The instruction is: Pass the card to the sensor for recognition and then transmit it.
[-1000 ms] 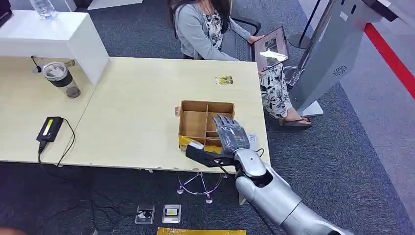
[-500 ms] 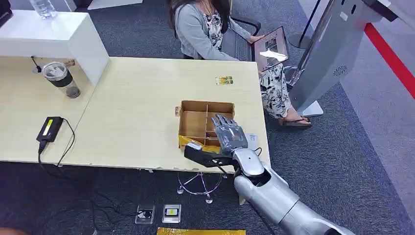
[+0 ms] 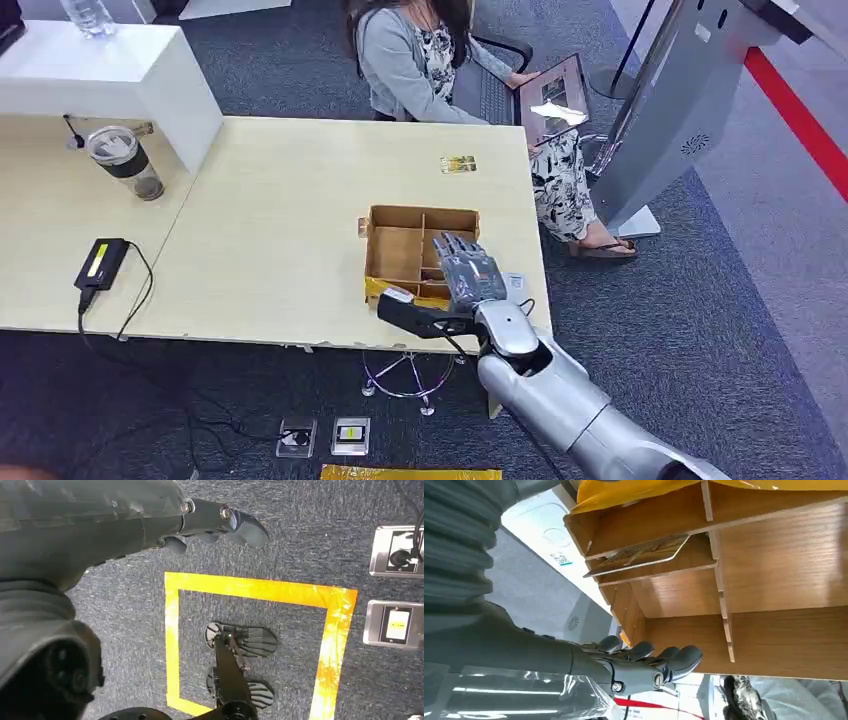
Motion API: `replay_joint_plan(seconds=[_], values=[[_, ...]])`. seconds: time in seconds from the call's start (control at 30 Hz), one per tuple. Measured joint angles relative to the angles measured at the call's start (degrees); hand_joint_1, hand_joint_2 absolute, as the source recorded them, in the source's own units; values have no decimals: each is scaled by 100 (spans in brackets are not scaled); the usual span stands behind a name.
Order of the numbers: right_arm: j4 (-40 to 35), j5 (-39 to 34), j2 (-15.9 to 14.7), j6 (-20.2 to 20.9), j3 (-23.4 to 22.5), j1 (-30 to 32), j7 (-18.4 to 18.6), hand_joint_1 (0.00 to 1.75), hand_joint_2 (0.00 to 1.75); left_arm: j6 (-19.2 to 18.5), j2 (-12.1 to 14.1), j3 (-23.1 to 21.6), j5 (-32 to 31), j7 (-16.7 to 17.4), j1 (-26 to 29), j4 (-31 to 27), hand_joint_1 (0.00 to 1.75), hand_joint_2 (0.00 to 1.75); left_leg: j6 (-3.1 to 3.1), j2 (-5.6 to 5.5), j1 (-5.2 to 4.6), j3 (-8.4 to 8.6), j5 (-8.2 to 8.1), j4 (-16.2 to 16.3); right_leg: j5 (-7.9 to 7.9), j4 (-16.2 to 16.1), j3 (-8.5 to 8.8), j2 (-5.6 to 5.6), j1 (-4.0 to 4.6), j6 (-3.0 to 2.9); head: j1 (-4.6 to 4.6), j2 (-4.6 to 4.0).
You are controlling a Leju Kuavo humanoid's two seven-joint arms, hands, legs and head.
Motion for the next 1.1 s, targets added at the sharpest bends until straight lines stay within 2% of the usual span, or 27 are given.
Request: replay_joint_plan(seconds=[0.03,0.13,0.17,0.2,0.23,0.3,0.33,0.37,0.7,0.73,1.1], values=[[0,-20,4,24,4,-4,0,175,175,0,0,0,0,0,0,0,0,0,0,0,0,0,0,0,0,0,0,-1,0,0,2,0],[31,-81,9,76,4,-20,15,175,175,-4,0,0,0,0,0,0,0,0,0,0,0,0,0,0,0,0,0,-1,0,0,0,0],[46,-101,9,76,4,-22,15,150,175,-4,0,0,0,0,0,0,0,0,0,0,0,0,0,0,0,0,0,0,0,0,2,0],[61,-116,9,74,7,-25,15,66,175,-4,2,0,0,0,0,0,0,0,0,0,0,0,0,0,0,0,0,0,0,0,0,0],[77,-123,9,63,7,-28,15,42,175,-4,2,0,0,0,0,0,0,0,0,0,0,0,0,0,0,0,1,0,0,0,2,0],[99,-127,9,17,7,-31,17,73,175,-4,2,0,0,0,0,0,0,0,0,0,0,0,0,0,0,0,1,0,0,0,2,0],[101,-131,9,0,9,-34,18,31,175,-4,2,0,-2,0,0,0,0,0,0,0,0,0,0,0,0,0,0,0,0,0,2,0],[105,-134,9,-18,11,-38,17,0,175,-4,4,0,-5,0,0,0,0,0,0,0,0,0,0,0,0,0,0,0,0,0,2,0],[223,-123,11,-186,55,-48,22,0,175,-7,11,0,-15,0,0,0,0,0,0,0,0,0,0,0,0,0,0,0,0,0,2,0],[236,-123,11,-201,57,-47,22,175,175,-9,11,0,-15,0,0,0,0,0,0,0,0,0,0,0,0,0,0,0,0,0,2,0],[415,-151,13,-271,59,-51,-46,175,175,-22,13,0,-33,0,1,0,0,0,0,0,0,0,0,0,0,0,0,0,0,0,2,0]])
